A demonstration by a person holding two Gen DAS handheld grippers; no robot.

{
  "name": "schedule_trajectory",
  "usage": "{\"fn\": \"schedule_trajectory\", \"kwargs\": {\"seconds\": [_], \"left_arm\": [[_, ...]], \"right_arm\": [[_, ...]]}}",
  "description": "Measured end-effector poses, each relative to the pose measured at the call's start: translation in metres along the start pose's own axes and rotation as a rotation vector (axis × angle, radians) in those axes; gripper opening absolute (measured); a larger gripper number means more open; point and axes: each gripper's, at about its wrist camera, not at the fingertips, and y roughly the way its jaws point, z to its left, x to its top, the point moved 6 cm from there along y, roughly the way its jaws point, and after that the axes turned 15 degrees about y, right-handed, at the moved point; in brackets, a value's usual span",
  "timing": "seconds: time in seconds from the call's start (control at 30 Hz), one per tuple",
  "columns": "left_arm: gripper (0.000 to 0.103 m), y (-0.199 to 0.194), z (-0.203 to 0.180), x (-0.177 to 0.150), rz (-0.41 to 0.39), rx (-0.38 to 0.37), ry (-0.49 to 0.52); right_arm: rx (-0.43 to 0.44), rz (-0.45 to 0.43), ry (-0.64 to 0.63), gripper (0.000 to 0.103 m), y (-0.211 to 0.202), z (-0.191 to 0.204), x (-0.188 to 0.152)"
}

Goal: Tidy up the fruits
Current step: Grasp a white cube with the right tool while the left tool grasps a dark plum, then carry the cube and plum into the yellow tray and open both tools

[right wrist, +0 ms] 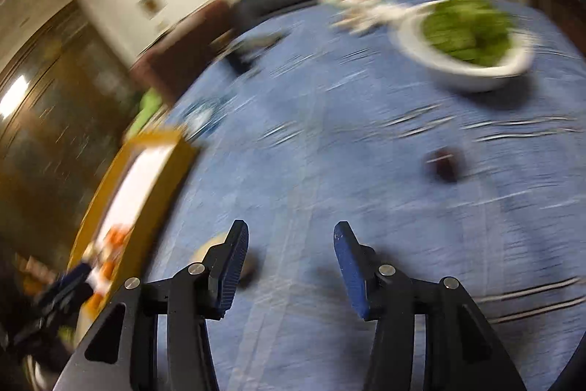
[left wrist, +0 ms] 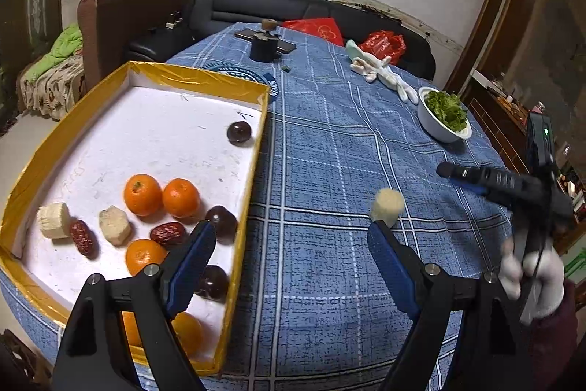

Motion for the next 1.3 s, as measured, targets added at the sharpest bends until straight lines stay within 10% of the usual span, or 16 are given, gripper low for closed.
{"fn": "schedule_trajectory", "kwargs": {"seconds": [0.43,0.57,1.17,1.23,1.3], "left_arm": [[0.084,0.020,-0.028,0.000,0.042,-0.042,0.049],[0.084,0.030,-0.042,0.005,0.060,-0.060,0.075],[0.084,0.111,-0.117,0.029,0.129,-0.112,0.285],[0.078,0.114,-0.117,0.027,0.133,-0.115,0.277],[0.035,0.120,-0.115,0.023,0.156,-0.101,0.269]], "right_arm": [[-0.281,-0.122,0.014,0.053,0.034,-0.056,0.054],[-0.298,-0.138,-0.008,0.029,0.034,-0.057,0.054],[-0.102,-0.111,0.005,0.029,0.006,-0.035,0.019],[-0.101,-0.105,0.003,0.029,0.009,-0.036,0.019],[-0.100,-0.104,0.000,0.029,0.009,-0.036,0.018]]}}
